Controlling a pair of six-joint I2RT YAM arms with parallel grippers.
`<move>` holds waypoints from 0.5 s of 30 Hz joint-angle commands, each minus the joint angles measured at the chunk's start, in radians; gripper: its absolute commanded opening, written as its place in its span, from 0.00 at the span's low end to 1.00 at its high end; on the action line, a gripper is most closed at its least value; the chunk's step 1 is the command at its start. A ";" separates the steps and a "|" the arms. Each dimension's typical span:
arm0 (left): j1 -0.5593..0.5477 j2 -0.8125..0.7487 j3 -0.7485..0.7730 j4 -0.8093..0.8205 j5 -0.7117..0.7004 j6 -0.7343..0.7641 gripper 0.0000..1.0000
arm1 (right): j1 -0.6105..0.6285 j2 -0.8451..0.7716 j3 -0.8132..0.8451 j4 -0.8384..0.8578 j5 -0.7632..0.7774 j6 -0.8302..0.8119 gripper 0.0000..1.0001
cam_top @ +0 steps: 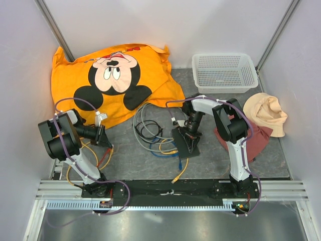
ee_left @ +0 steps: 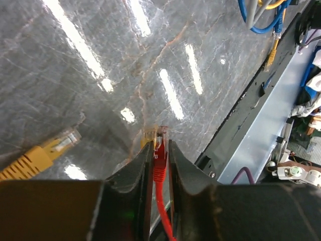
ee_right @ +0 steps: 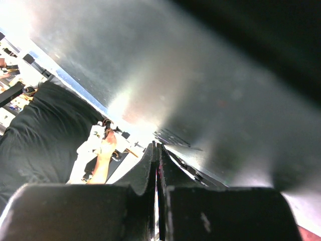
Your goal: Pull the plug from the switch port
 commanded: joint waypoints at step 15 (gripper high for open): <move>-0.071 -0.002 0.337 -0.053 0.325 -0.095 0.40 | 0.039 0.190 -0.066 0.450 0.207 -0.010 0.00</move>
